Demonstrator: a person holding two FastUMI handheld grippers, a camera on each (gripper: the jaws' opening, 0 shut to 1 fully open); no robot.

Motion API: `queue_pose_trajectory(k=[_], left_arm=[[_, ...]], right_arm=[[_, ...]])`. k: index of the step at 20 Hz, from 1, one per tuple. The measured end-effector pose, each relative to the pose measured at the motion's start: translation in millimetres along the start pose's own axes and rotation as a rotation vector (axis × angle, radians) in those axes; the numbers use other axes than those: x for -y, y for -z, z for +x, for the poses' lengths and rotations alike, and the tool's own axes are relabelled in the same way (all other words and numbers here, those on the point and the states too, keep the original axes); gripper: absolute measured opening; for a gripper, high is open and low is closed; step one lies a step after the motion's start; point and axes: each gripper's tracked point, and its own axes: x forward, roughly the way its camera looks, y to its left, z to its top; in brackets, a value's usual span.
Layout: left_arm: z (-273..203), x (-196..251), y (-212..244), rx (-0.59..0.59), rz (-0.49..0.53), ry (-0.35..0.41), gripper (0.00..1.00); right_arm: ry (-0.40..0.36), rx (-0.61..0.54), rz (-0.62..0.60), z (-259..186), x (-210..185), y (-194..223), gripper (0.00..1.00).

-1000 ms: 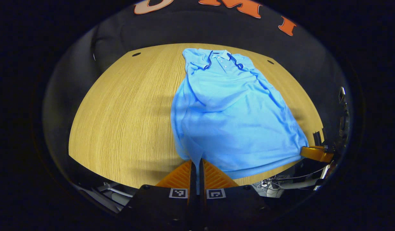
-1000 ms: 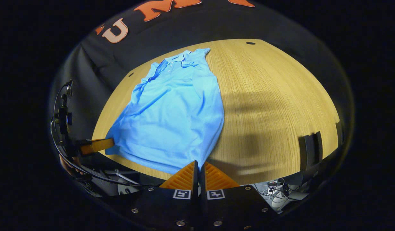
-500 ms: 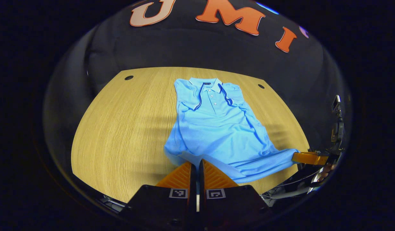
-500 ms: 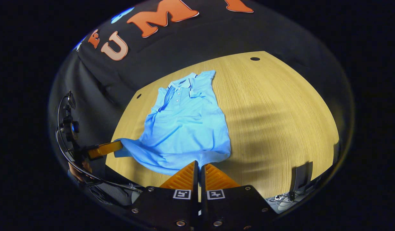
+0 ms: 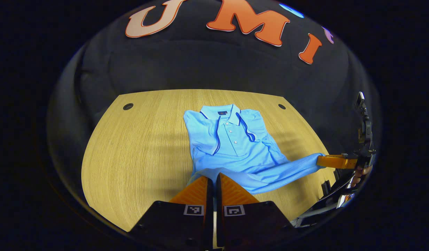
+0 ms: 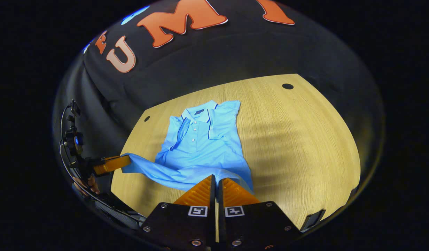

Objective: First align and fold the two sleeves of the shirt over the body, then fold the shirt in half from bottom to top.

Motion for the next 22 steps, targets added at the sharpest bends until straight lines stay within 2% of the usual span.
queue_pose_trajectory(k=[8, 11, 16, 22], left_arm=[[71, -26, -72, 0.023, 0.043, 0.045, 0.09], [101, -45, -98, 0.048, 0.052, 0.027, 0.08], [148, -66, -128, 0.046, -0.034, 0.031, 0.07], [196, -88, -152, 0.054, 0.024, -0.008, 0.07]], right_arm=[[0.057, 0.015, 0.005, 64, 4, -70, 0.04], [0.065, 0.018, 0.008, 90, 8, -96, 0.04], [0.093, 0.025, -0.025, 131, 14, -146, 0.04], [0.121, 0.029, -0.017, 184, 23, -188, 0.04]])
